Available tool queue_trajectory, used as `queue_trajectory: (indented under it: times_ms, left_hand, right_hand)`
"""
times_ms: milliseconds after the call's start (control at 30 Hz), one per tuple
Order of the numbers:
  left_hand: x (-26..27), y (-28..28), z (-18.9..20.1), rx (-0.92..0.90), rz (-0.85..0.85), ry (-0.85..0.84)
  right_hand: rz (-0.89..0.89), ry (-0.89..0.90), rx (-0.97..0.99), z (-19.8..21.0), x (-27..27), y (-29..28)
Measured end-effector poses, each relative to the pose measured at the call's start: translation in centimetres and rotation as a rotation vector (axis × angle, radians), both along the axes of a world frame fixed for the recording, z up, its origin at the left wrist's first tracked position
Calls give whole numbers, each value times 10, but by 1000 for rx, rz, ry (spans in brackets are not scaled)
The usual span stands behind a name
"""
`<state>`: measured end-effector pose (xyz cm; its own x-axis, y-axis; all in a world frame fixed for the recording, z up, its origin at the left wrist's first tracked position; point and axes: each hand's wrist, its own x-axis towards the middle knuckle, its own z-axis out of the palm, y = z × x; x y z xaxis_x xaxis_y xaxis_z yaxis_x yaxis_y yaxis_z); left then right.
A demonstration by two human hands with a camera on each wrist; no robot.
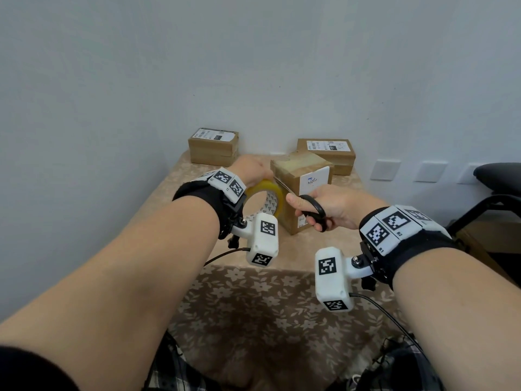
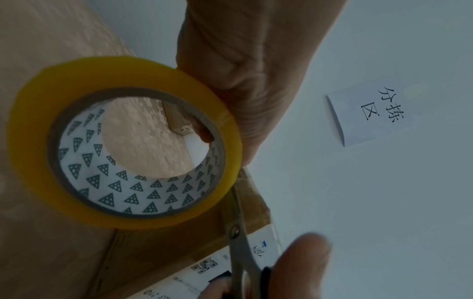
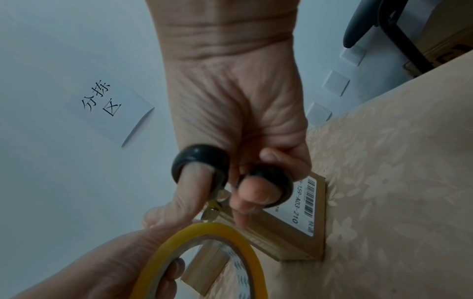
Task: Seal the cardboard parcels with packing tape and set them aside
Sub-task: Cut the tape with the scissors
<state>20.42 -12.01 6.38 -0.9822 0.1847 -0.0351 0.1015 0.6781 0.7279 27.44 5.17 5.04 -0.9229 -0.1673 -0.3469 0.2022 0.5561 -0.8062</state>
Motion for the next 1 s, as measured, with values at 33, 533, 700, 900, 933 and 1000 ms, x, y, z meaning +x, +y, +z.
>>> queue_trajectory:
  times_ms: [33, 533, 700, 900, 933, 1000]
  left_hand:
    - [1, -3, -1, 36, -4, 2]
    - [16, -77, -44, -33, 120, 274]
    - [21, -86, -61, 67, 91, 416]
    - [23, -73, -66, 57, -19, 477]
    - [22, -71, -66, 44, -52, 471]
    - [19, -69, -67, 37, -91, 474]
  right_hand:
    - [-3, -4, 13, -1, 0, 1]
    - [76, 244, 493, -41, -9, -75]
    - [-40, 616, 433, -55, -26, -96]
    - [-79, 525, -67, -48, -42, -101]
    - [-97, 571, -67, -46, -43, -101]
    - [-99, 618, -57, -43, -44, -101]
